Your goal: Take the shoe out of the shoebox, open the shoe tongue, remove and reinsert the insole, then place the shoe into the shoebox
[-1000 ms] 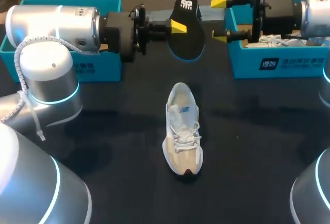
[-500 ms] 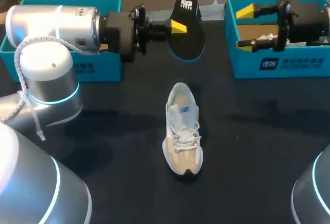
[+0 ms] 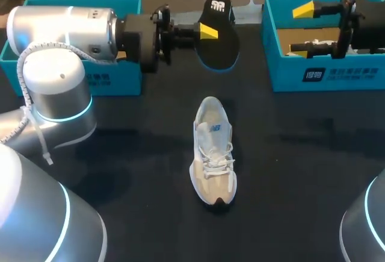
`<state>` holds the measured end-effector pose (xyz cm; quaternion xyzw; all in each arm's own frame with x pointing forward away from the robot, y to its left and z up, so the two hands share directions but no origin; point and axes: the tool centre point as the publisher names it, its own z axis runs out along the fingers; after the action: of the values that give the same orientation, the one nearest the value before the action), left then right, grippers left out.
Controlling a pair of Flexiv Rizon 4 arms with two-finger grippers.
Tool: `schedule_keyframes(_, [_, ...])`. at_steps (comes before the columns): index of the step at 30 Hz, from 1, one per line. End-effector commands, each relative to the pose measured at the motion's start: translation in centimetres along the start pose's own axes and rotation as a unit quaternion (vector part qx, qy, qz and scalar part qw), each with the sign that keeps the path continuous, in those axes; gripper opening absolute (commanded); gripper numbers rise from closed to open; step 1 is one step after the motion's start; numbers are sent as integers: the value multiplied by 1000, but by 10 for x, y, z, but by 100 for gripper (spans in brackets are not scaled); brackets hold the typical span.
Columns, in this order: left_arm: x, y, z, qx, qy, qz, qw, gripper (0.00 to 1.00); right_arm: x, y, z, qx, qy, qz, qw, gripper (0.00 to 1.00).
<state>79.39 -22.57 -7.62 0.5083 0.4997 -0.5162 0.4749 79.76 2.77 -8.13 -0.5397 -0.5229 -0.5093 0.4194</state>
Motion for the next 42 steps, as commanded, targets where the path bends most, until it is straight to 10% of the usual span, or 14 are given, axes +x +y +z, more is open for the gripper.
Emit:
schedule_keyframes(1, [-8,-6,0,32,55,-91,994,0,0,1,1,0,-1,0,1000,100])
schedule_keyframes(9, [-16,-15,-2,59,92,-261,959,0,0,1,1,0,-1,0,1000,100])
schedule_keyframes(19, [-14,-21,-4,80,64,-550,829,0,0,1,1,0,-1,0,1000,100])
schedule_keyframes(33, [-20,-13,-7,88,-68,-832,544,0,0,1,1,0,-1,0,1000,100])
schedule_keyframes(42, [-18,-11,-7,81,-73,-826,553,0,0,1,1,0,-1,0,1000,100])
